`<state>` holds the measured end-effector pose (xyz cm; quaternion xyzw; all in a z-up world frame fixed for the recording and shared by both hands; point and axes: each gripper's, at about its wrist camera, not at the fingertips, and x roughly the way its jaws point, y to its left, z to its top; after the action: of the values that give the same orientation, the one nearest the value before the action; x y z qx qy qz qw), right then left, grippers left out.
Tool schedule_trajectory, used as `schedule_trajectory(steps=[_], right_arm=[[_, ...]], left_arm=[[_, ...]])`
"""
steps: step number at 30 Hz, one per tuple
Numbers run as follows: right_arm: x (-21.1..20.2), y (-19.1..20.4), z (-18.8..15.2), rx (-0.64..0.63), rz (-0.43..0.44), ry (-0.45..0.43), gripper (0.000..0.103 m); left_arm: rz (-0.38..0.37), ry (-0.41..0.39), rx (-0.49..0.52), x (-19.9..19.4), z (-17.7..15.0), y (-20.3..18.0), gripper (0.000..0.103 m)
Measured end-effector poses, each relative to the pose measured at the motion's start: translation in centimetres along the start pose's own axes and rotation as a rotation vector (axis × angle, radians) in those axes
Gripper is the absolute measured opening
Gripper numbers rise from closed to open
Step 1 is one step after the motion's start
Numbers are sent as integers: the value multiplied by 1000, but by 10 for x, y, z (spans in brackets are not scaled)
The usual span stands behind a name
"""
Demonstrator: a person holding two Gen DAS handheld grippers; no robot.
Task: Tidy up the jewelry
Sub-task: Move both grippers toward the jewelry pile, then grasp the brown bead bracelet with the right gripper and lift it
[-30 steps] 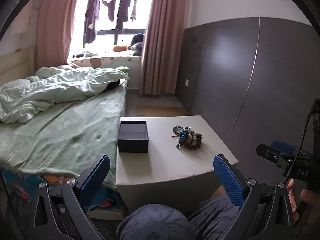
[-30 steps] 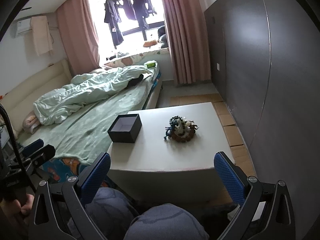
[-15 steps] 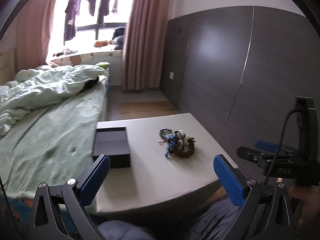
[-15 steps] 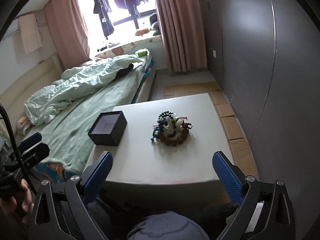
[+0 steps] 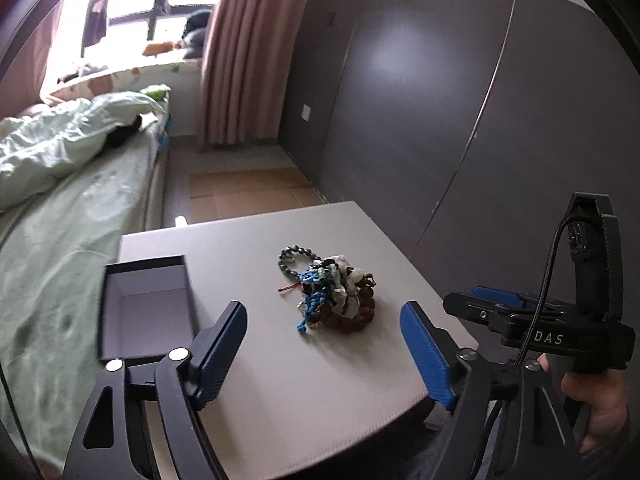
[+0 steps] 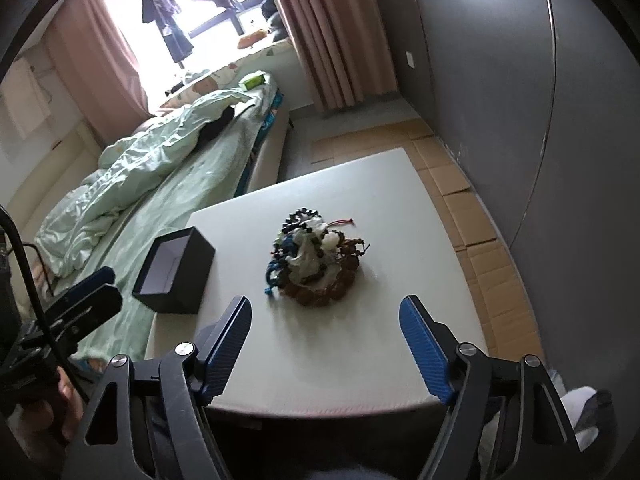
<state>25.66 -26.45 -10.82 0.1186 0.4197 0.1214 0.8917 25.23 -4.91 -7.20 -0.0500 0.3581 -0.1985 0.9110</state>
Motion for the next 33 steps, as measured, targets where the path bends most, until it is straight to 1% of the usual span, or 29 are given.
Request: schedule_trajectory(steps=[3, 5, 6, 8, 10, 11, 13, 14, 17, 22, 24, 28, 33], right_arm=[[14, -6, 8, 21, 7, 17, 72], [24, -11, 14, 43, 18, 31, 67], [27, -12, 16, 50, 22, 34, 67], [35, -15, 22, 67, 31, 38, 65], [41, -19, 29, 83, 43, 43, 64], [44, -19, 31, 88, 47, 45, 62], [51, -24, 40, 103, 54, 54, 59], [54, -25, 43, 109, 58, 55, 57], [63, -31, 53, 128, 67, 64, 56], [86, -36, 63, 174, 114, 94, 54], [93, -38, 62, 193, 120, 102, 52], [110, -41, 53, 226, 129, 118, 50], [121, -49, 40, 242, 117, 153, 50]], left_arm=[[-32, 36, -4, 19, 10, 3, 70], [-54, 62, -3, 33, 17, 4, 67], [-60, 70, -3, 38, 21, 5, 66], [-77, 100, -1, 54, 29, 7, 61], [-95, 130, 1, 69, 34, 8, 58], [-98, 146, 4, 77, 36, 9, 56], [-110, 172, 7, 89, 39, 10, 53], [-118, 191, 4, 97, 40, 11, 49], [-143, 237, -18, 117, 44, 15, 41], [-157, 303, -46, 149, 43, 20, 32], [-171, 315, -55, 156, 39, 22, 28], [-175, 335, -74, 167, 31, 25, 8], [-193, 294, -69, 156, 35, 25, 7]])
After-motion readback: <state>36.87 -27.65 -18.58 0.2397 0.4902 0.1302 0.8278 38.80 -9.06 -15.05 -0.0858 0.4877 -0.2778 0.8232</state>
